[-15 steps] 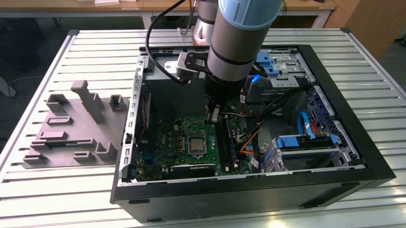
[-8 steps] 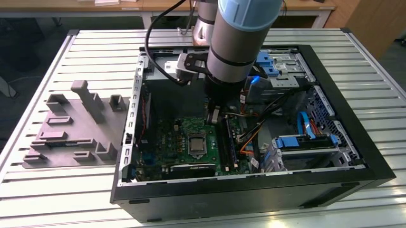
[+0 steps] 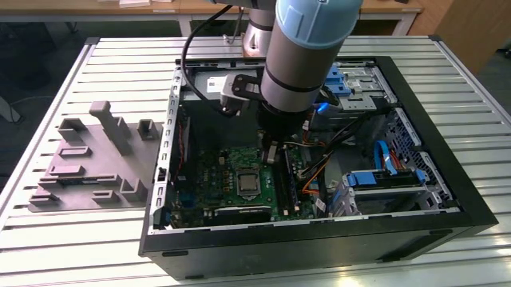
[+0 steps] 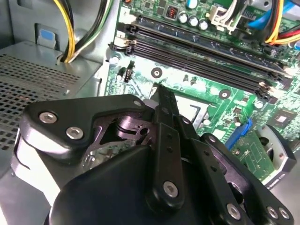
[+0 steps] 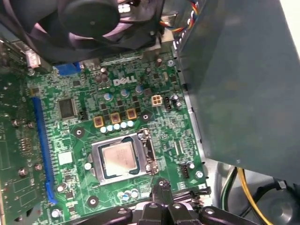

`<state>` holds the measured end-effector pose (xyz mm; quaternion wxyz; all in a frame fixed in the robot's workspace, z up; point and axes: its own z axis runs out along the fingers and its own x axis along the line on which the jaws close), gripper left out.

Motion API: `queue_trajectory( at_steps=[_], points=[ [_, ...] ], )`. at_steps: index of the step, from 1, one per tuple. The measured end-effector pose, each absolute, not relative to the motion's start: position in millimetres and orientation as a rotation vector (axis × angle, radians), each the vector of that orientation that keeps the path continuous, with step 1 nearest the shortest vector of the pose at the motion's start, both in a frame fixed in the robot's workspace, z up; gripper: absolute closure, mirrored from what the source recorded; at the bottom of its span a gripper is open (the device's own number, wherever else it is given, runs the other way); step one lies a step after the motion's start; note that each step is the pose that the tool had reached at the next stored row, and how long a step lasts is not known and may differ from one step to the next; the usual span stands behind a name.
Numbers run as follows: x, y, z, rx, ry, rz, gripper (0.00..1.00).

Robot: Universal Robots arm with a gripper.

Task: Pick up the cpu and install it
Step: 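Install the first cpu locking lever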

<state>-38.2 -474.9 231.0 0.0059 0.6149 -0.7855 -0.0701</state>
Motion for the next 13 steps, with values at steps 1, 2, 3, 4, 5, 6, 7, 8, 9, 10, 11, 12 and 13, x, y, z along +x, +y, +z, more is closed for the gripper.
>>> queue_trajectory(
  at_steps=[1,2,3,4,5,6,7,8,9,10,11,12,13],
  points=[
    [-38.9,-475.4,231.2,1.928,-2.456,-0.219,0.89],
    [-39.7,-475.7,231.3,1.933,-2.453,-0.218,0.89],
    [-40.3,-476.2,231.5,1.939,-2.449,-0.217,0.89],
    [-40.7,-476.6,231.9,1.947,-2.443,-0.216,0.89],
    [-41.0,-477.0,232.3,1.957,-2.437,-0.213,0.89],
    [-41.1,-477.4,232.3,1.965,-2.432,-0.212,0.89],
    [-41.3,-478.1,232.4,1.970,-2.429,-0.210,0.89],
    [-41.4,-478.5,232.3,1.970,-2.426,-0.205,0.89],
    [-41.5,-478.8,232.4,1.967,-2.422,-0.194,0.89],
    [-41.5,-478.9,232.5,1.962,-2.416,-0.177,0.89],
    [-41.5,-479.0,232.4,1.958,-2.410,-0.160,0.89],
    [-41.4,-479.1,232.2,1.955,-2.404,-0.148,0.89],
    [-41.4,-479.3,232.2,1.956,-2.402,-0.145,0.89]
  ],
)
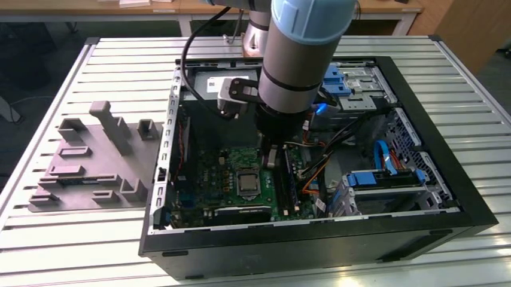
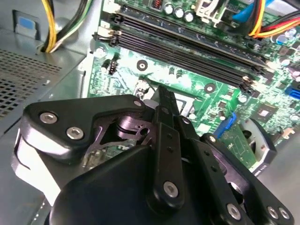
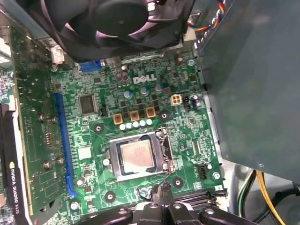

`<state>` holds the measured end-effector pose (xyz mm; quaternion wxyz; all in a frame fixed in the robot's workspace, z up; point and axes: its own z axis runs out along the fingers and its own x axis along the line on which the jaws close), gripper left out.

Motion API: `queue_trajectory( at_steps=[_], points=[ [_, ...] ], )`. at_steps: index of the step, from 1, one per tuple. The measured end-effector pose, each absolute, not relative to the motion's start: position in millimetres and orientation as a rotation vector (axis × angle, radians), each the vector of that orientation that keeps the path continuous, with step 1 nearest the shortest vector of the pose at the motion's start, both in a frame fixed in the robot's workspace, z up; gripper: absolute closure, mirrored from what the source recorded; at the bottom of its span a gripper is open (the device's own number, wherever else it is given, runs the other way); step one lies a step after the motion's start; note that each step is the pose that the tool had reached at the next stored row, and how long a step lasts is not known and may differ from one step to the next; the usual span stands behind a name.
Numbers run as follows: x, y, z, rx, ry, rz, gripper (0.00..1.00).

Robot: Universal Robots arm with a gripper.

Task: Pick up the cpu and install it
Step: 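Install the first cpu locking lever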

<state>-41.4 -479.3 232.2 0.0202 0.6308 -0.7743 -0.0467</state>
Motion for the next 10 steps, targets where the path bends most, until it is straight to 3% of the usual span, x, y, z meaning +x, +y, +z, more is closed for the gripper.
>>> queue_trajectory(
  at_steps=[10],
  points=[
    [-42.6,-485.9,228.8,2.028,-2.339,-0.141,0.89]
  ],
)
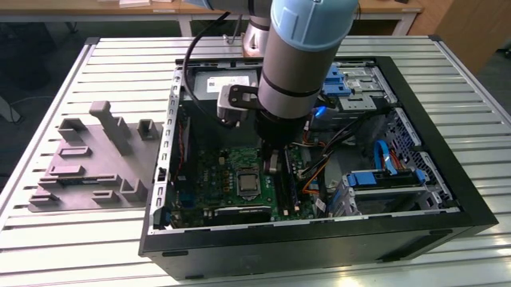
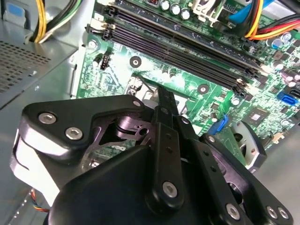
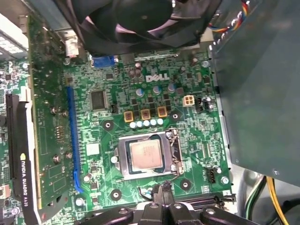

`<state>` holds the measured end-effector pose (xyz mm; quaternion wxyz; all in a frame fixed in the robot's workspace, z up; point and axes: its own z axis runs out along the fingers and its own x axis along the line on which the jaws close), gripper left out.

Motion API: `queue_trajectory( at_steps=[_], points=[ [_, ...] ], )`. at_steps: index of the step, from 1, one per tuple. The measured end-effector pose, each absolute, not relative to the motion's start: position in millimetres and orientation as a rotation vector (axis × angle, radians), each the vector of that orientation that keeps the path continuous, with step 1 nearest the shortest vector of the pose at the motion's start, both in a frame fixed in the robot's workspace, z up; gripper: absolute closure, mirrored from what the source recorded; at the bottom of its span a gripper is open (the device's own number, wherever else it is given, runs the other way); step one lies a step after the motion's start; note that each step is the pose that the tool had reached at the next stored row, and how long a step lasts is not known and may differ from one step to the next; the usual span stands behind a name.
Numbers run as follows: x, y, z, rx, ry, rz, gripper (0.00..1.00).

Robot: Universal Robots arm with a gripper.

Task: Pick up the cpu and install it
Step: 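Install the first cpu locking lever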

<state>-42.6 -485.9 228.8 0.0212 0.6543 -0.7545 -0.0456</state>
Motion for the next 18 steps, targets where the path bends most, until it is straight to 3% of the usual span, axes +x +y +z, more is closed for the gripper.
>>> queue_trajectory(
  at_steps=[18],
  points=[
    [-45.9,-491.5,217.4,2.104,-2.256,-0.122,0.89]
  ],
)
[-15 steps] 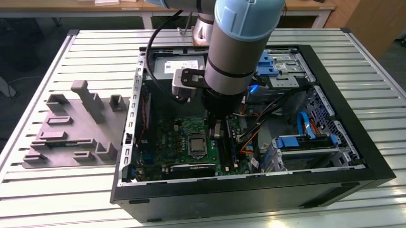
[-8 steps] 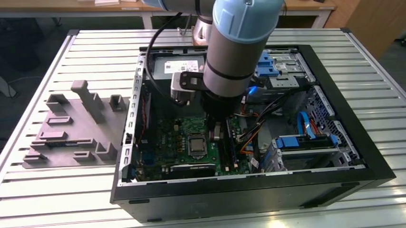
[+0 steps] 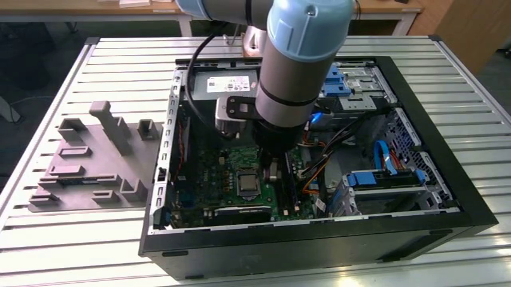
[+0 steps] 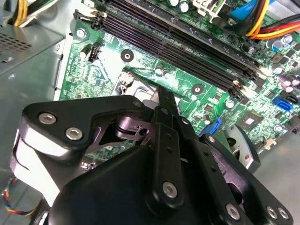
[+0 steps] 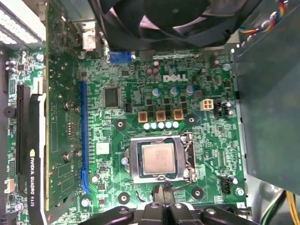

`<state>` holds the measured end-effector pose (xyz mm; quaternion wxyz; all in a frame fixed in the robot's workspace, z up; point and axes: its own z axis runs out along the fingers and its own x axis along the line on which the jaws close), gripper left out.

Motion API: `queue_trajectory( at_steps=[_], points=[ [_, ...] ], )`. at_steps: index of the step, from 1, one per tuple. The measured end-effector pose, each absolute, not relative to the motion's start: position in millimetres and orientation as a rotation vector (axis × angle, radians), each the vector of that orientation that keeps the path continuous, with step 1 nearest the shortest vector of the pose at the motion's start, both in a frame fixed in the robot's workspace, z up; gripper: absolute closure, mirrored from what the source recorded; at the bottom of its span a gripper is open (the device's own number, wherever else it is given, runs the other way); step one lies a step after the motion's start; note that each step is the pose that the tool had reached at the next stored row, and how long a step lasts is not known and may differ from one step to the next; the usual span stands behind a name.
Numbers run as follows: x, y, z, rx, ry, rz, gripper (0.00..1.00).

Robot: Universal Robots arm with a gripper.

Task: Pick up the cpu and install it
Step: 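Install the first cpu locking lever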

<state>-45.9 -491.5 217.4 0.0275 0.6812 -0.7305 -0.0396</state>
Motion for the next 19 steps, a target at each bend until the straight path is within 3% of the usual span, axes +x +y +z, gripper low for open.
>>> queue_trajectory(
  at_steps=[19],
  points=[
    [-45.9,-499.1,213.2,2.147,-2.218,-0.099,0.89]
  ],
)
